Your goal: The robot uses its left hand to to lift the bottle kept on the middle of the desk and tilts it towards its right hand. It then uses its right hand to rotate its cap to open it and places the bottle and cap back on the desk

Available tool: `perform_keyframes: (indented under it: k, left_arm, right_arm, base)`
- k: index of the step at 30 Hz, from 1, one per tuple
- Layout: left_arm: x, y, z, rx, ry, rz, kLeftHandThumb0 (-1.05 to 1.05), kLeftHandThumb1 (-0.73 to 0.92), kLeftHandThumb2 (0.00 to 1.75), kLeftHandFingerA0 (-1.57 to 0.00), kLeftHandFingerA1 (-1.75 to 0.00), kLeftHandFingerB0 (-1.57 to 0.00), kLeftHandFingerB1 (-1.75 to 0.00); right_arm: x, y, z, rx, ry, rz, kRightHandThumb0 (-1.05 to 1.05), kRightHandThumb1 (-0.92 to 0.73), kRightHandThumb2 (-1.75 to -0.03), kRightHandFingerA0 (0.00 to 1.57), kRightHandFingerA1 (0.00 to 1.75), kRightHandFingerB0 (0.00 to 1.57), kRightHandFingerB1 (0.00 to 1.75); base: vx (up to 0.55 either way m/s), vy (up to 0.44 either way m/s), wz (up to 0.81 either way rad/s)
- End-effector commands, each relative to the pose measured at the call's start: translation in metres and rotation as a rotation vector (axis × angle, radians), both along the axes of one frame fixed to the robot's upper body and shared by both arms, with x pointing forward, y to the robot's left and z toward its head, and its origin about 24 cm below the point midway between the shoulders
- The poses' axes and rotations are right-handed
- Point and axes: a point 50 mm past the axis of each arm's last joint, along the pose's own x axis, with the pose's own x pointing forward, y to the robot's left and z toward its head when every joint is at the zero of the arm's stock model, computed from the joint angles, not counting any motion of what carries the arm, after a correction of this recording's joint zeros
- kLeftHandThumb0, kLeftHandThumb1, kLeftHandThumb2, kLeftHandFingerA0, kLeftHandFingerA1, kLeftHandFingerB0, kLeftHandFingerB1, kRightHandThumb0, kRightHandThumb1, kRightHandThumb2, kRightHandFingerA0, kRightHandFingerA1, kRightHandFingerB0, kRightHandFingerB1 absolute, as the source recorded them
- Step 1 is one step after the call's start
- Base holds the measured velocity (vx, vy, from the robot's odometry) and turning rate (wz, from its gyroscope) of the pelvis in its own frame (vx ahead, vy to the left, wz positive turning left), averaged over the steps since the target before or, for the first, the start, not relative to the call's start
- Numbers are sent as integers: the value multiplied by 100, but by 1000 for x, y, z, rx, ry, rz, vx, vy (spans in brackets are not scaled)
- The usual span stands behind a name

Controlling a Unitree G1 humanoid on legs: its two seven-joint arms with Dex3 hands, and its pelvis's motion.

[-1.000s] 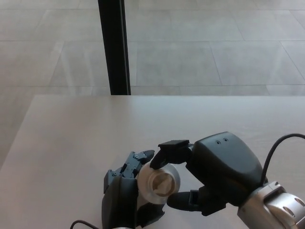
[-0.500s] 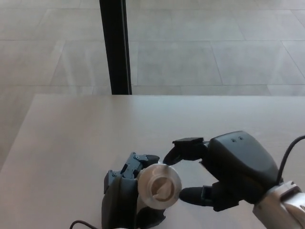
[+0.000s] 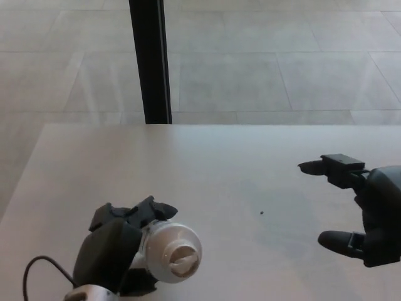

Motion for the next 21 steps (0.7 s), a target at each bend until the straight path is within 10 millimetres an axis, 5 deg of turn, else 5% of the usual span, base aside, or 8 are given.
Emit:
perform_keyframes:
  k: [1, 2, 7, 9, 18, 21]
  left_arm:
    - [15, 63, 21, 800, 343, -30, -13, 64, 61, -77, -70, -62, -54]
    - [17, 65, 23, 824, 345, -30, -11, 65, 59, -80, -71, -62, -52]
    - [27, 60, 33, 957, 371, -40, -17, 63, 58, -79, -63, -59, -48]
    - [37, 54, 31, 1060, 481, -24, -23, 64, 58, -71, -51, -39, -39]
    - [51, 27, 26, 883, 524, -6, -31, 66, 58, -79, -57, -62, -51]
    - [42, 12, 18, 748, 441, -32, -18, 60, 57, -83, -99, -80, -66]
  right_arm:
    - [-15, -60, 0, 52, 21, -149, -58, -48, -85, 110, 115, 31, 48]
    - [-15, -62, 0, 57, 21, -155, -54, -60, -58, 108, 120, 41, 35]
    - [-18, -68, -6, 85, 31, -183, -51, -60, -59, 106, 121, 46, 37]
    - [-19, -68, -13, 103, 48, -188, -49, -61, -58, 107, 121, 48, 38]
    - [-24, -61, -24, 116, 75, -178, -48, -61, -59, 106, 119, 52, 38]
    - [-25, -62, -28, 122, 89, -178, -49, -61, -59, 106, 121, 52, 38]
  base:
    - [0, 0, 0]
    - [0, 0, 0]
    - [0, 0, 0]
    - [0, 0, 0]
    - [0, 0, 0]
    - [0, 0, 0]
